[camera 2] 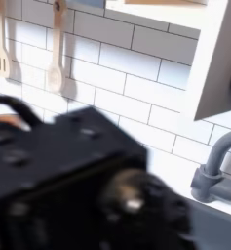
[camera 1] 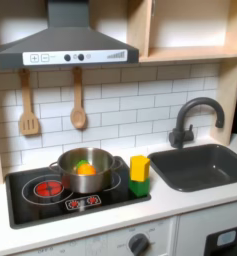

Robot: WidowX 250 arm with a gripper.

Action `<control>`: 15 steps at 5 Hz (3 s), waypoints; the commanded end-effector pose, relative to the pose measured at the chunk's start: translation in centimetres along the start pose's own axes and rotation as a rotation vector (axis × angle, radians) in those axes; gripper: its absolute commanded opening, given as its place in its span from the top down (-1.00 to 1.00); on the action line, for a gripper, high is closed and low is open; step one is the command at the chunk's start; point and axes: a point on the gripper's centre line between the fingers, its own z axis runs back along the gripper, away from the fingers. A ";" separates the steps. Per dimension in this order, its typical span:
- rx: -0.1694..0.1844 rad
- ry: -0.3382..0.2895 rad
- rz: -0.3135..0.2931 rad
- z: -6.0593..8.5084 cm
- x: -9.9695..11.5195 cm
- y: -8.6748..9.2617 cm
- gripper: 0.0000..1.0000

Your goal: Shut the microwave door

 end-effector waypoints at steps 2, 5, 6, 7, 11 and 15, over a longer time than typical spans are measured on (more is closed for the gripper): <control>-0.002 -0.025 -0.013 -0.9 2.9 -1.7 -1.00; -0.013 -0.075 0.011 -0.5 6.4 -2.9 -1.00; -0.013 -0.073 0.013 -0.5 6.4 -2.9 -1.00; -0.006 -0.081 0.057 -0.2 7.0 -1.7 -1.00; 0.031 -0.141 0.236 1.5 11.1 4.7 -1.00; 0.027 -0.156 0.411 1.9 14.8 11.1 -1.00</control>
